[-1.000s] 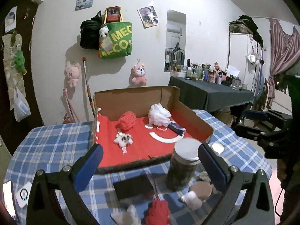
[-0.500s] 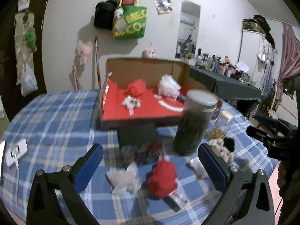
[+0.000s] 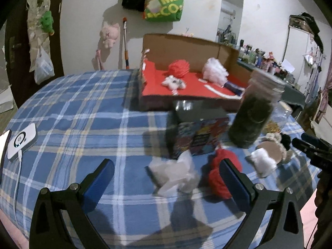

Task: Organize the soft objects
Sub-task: 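Grasp the white tissue with the left tool while the right tool grasps the black scrunchie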

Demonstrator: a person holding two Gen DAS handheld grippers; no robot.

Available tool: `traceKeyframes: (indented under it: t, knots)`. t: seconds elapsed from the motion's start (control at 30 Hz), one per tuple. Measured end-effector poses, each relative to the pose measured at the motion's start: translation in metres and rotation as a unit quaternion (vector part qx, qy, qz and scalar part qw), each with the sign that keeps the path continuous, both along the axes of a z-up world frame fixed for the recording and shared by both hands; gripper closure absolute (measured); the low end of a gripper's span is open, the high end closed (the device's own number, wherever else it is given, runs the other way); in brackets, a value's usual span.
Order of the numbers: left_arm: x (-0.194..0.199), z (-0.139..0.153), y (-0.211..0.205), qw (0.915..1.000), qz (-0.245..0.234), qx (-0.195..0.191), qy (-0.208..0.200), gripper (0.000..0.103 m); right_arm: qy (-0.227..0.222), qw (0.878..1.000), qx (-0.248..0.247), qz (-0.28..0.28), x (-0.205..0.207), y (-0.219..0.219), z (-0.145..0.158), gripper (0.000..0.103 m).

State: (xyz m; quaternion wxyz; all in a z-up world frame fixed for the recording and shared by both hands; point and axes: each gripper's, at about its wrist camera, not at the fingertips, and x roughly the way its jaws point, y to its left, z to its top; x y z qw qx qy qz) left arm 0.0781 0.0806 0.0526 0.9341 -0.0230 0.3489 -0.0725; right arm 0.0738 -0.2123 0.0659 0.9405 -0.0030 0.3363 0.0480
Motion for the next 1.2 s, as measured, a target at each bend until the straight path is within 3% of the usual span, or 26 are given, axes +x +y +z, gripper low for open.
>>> traceKeyframes:
  t: [0.13, 0.23, 0.33, 0.47, 0.5, 0.73, 0.9, 1.2]
  knots:
    - [0.007, -0.01, 0.005, 0.9997, 0.004, 0.01, 0.02, 0.008, 0.019, 1.0, 0.015, -0.004, 0.013, -0.007, -0.007, 0.018]
    - [0.013, -0.017, 0.002, 0.9992, -0.006, 0.014, 0.036, 0.019, 0.032, 0.999, 0.031, 0.0, 0.022, -0.012, -0.011, 0.028]
    - [0.016, -0.022, -0.002, 0.9987, -0.022, 0.017, 0.042, 0.037, 0.051, 0.998, 0.045, 0.009, 0.031, -0.014, -0.018, 0.04]
    - [0.014, -0.019, -0.006, 0.9978, -0.057, 0.001, 0.036, 0.078, 0.069, 0.993, 0.087, 0.036, 0.037, -0.018, -0.024, 0.067]
    - [0.015, -0.018, -0.006, 0.9975, -0.06, -0.002, 0.036, 0.082, 0.072, 0.991, 0.1, 0.045, 0.037, -0.019, -0.024, 0.07]
    - [0.0, 0.008, -0.007, 0.997, -0.075, -0.013, 0.012, 0.086, 0.033, 0.993, 0.099, 0.051, 0.017, -0.022, -0.005, 0.075]
    - [-0.009, 0.029, -0.021, 0.9924, -0.118, -0.036, 0.0, 0.086, 0.017, 0.99, 0.111, 0.082, 0.002, -0.017, 0.014, 0.075]
    - [0.007, 0.024, -0.065, 0.9809, -0.187, -0.051, 0.019, 0.086, 0.038, 0.977, 0.138, 0.156, 0.008, 0.018, 0.012, 0.075]
